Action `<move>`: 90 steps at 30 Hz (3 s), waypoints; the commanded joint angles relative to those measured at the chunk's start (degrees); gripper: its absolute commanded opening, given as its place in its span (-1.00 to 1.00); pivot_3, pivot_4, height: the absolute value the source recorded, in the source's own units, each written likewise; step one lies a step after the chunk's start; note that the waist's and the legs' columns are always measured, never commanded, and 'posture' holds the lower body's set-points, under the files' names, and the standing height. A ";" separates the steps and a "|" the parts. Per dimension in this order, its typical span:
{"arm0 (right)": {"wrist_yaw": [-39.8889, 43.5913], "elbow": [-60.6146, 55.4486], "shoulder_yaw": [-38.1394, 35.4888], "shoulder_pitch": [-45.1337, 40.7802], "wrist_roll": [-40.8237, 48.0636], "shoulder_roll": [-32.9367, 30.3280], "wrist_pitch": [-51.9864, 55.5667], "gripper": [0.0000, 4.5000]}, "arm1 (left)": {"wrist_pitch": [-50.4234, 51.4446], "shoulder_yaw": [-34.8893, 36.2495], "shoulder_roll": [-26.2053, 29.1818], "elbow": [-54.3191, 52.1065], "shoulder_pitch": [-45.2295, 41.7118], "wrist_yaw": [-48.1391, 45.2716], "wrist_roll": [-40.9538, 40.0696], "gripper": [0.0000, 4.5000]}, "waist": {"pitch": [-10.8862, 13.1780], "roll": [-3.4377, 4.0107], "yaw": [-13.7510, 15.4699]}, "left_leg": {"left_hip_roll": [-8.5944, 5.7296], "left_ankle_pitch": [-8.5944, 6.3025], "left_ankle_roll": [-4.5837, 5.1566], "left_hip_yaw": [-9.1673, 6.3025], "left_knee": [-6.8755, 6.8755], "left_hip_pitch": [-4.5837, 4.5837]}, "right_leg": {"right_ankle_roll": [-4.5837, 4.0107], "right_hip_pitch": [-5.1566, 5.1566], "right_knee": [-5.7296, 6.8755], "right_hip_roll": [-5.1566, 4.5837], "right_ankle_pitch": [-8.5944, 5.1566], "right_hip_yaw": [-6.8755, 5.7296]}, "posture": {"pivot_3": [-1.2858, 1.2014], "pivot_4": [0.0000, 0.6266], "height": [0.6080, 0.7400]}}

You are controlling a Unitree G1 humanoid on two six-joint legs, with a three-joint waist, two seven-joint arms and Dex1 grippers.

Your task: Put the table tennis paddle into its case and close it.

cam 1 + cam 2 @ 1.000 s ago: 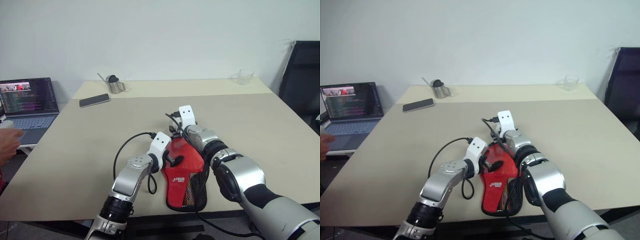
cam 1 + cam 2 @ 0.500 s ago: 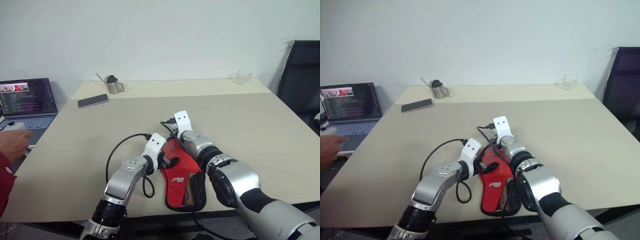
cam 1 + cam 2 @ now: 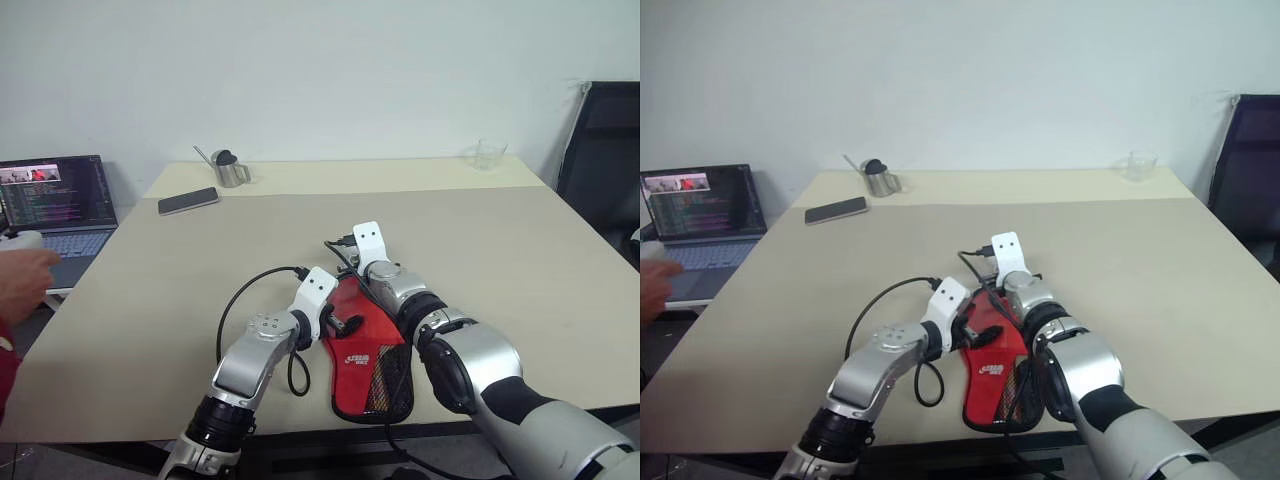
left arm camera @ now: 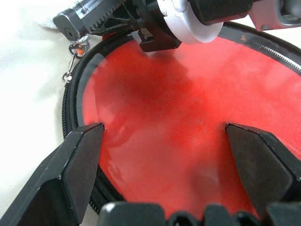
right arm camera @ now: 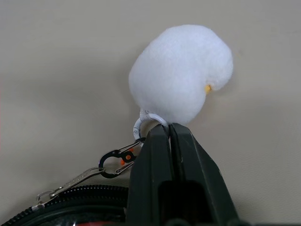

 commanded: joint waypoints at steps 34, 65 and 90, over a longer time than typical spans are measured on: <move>6.61 -24.77 1.17 8.51 1.77 -13.82 17.02 -0.97 | -16.79 -4.12 -8.50 37.95 -13.70 -6.00 2.91 1.00 | -0.10 0.23 1.22 | -0.02 -0.02 0.04 -0.08 -0.01 0.02 | 0.01 0.12 -0.08 -0.03 0.00 -0.08 | 0.03 -0.52 1.00; 34.67 -92.39 14.28 44.36 12.48 -43.28 57.27 -0.97 | -19.95 -6.20 -9.35 42.70 -15.57 -9.48 5.09 1.00 | -0.33 0.40 2.59 | -0.05 -0.19 0.31 -0.46 -0.03 0.13 | 0.47 0.81 -0.90 0.02 -0.14 -0.61 | 0.03 -0.52 1.00; 34.82 -79.40 3.54 27.86 20.15 -40.26 52.31 0.22 | -20.98 -6.31 -10.07 44.62 -16.88 -10.54 6.03 1.00 | -0.31 0.25 3.06 | 0.05 -0.20 0.29 -0.50 -0.03 0.23 | 0.39 0.95 -0.97 -0.04 -0.08 -0.66 | 0.03 -0.52 1.00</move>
